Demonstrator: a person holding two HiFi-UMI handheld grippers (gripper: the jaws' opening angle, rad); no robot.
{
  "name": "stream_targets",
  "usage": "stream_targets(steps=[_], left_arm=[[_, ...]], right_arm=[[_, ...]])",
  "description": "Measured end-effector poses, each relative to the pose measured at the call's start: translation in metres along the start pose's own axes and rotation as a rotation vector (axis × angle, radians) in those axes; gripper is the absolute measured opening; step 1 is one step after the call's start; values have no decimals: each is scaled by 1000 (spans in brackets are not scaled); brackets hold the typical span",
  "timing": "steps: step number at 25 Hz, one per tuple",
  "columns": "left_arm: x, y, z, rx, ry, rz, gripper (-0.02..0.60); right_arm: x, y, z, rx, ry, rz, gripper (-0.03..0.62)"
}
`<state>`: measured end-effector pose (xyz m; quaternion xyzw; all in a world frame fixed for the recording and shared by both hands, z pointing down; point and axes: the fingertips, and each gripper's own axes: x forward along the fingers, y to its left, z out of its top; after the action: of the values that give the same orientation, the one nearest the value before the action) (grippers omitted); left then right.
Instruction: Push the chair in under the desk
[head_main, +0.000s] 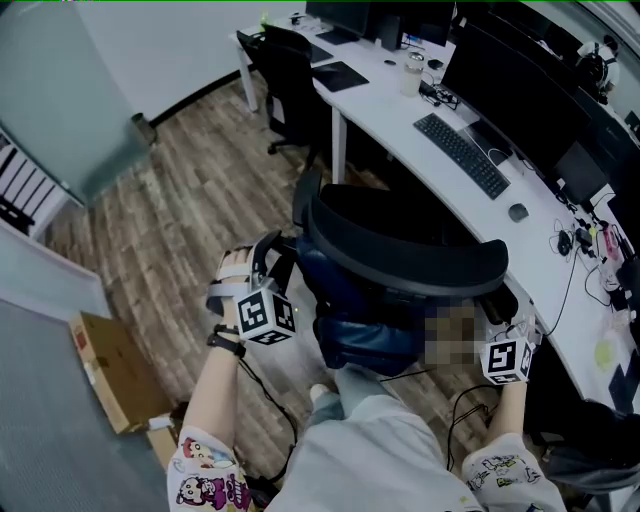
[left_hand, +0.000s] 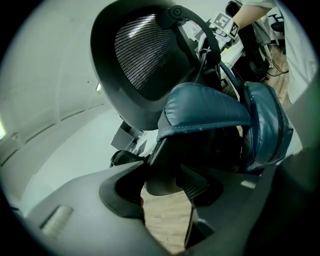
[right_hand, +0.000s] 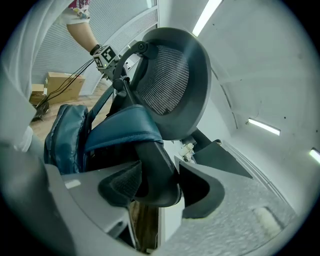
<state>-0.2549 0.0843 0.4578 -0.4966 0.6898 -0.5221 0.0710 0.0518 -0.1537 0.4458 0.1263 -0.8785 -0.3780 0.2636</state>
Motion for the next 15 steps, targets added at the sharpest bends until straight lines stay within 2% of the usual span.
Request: stream_targets(steps=[15], left_arm=[[67, 45, -18, 14, -14, -5, 232]], right_arm=[[68, -20, 16, 19, 12, -34, 232]])
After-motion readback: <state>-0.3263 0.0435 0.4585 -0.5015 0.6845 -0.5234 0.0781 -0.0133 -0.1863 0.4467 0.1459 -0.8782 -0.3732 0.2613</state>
